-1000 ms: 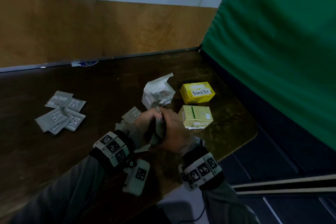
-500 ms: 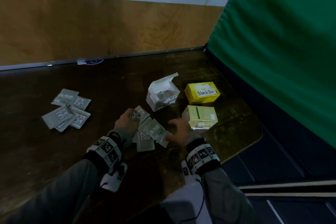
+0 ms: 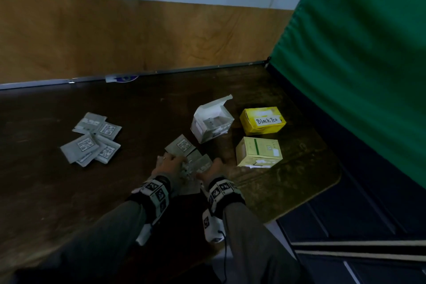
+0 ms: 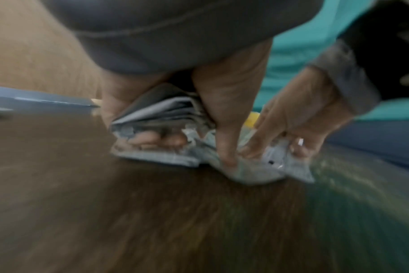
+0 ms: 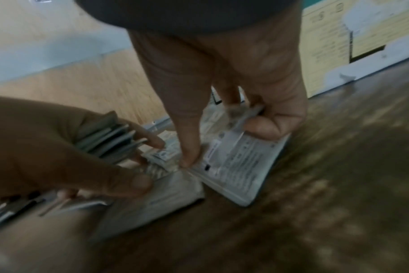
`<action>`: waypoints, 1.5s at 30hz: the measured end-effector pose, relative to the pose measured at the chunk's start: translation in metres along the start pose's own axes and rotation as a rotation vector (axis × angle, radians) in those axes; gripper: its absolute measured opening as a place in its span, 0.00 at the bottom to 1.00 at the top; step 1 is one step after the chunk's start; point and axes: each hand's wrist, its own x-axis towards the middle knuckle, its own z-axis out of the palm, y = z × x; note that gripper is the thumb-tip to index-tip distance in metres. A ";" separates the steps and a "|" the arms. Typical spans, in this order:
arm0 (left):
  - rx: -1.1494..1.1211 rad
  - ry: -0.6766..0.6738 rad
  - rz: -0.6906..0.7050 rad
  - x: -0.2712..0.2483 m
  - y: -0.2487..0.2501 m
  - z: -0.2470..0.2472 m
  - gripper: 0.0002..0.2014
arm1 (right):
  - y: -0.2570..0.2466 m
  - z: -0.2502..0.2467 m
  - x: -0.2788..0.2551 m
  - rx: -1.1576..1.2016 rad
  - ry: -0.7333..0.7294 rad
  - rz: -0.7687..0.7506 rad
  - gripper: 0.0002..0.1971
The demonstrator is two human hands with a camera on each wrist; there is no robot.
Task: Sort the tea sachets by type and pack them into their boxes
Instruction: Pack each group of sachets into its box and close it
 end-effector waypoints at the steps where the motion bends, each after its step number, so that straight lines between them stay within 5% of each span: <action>1: 0.004 0.003 -0.008 -0.001 -0.001 0.002 0.37 | 0.002 -0.002 -0.001 0.080 -0.055 0.018 0.33; 5: -0.021 0.011 0.003 -0.002 -0.003 0.004 0.35 | 0.016 -0.010 -0.002 0.113 -0.139 0.001 0.29; 8: -0.160 0.082 0.023 -0.006 0.003 0.003 0.30 | 0.009 -0.015 -0.013 0.089 -0.015 -0.114 0.22; 11: -0.585 0.214 0.040 -0.017 0.016 -0.001 0.25 | -0.002 -0.028 -0.033 -0.100 0.115 -0.289 0.14; 14: -1.068 0.127 0.014 -0.029 0.033 -0.004 0.15 | -0.005 -0.032 -0.053 0.030 0.174 -0.546 0.13; 18: -1.463 -0.005 -0.061 -0.031 0.038 -0.017 0.17 | -0.003 -0.029 -0.065 0.289 0.022 -0.591 0.17; 22: -1.598 -0.010 -0.180 -0.025 0.027 -0.024 0.16 | 0.008 -0.035 -0.070 0.266 -0.255 -0.675 0.29; 25: -1.667 -0.036 -0.194 -0.027 0.022 -0.022 0.19 | 0.009 -0.037 -0.070 0.178 -0.186 -0.822 0.23; 28: -1.599 -0.163 -0.168 -0.038 0.023 -0.022 0.13 | 0.001 -0.038 -0.067 0.304 -0.144 -0.781 0.15; 31: -1.611 -0.053 -0.137 -0.034 0.015 -0.018 0.03 | -0.007 -0.039 -0.055 0.371 -0.191 -0.782 0.15; 35: -1.562 0.181 -0.216 -0.032 -0.010 -0.024 0.08 | -0.011 -0.042 -0.022 0.127 -0.059 -0.637 0.25; 41: -1.424 0.310 -0.209 -0.036 -0.030 -0.021 0.08 | -0.010 -0.016 -0.002 -0.462 -0.175 -0.461 0.66; 45: -1.462 0.332 -0.235 -0.037 -0.036 -0.021 0.10 | -0.018 0.000 -0.001 -0.650 -0.237 -0.449 0.68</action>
